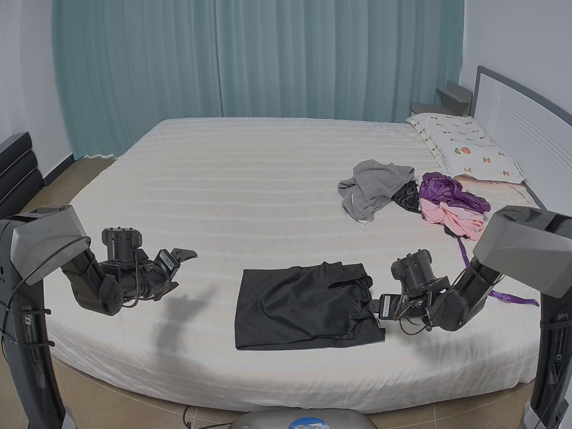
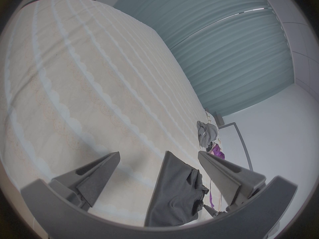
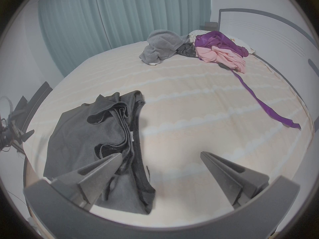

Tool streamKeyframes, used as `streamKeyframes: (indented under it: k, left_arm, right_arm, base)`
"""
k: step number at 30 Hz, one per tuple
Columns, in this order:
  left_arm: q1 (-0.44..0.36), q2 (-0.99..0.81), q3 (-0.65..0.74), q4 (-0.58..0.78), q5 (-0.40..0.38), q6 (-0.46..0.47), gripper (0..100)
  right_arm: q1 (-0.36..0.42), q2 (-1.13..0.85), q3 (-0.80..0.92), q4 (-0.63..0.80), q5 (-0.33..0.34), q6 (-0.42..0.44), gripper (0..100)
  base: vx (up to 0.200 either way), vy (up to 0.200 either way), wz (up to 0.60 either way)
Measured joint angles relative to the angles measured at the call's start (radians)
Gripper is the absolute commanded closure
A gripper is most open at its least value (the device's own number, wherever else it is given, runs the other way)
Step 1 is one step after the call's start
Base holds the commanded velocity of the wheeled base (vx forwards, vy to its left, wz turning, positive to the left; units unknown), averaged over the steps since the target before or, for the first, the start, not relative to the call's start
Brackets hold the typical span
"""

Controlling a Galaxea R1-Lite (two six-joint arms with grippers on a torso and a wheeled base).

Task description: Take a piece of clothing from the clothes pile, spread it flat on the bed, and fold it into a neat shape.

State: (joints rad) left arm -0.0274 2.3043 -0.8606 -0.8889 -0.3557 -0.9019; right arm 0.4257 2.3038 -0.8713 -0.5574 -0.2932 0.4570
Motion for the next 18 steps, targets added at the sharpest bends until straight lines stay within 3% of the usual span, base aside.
streamKeyframes:
  k: [9, 18]
  left_arm:
    - [0.000, 0.000, 0.000, 0.000, 0.001, 0.000, 0]
    - [0.000, 0.001, 0.000, 0.000, 0.001, 0.001, 0]
  right_arm:
    - [-0.025, -0.101, 0.063, -0.005, 0.130, 0.007, 0]
    - [0.034, -0.023, -0.035, -0.063, 0.186, 0.133, 0]
  base:
    - [0.000, 0.000, 0.00]
    - [0.000, 0.000, 0.00]
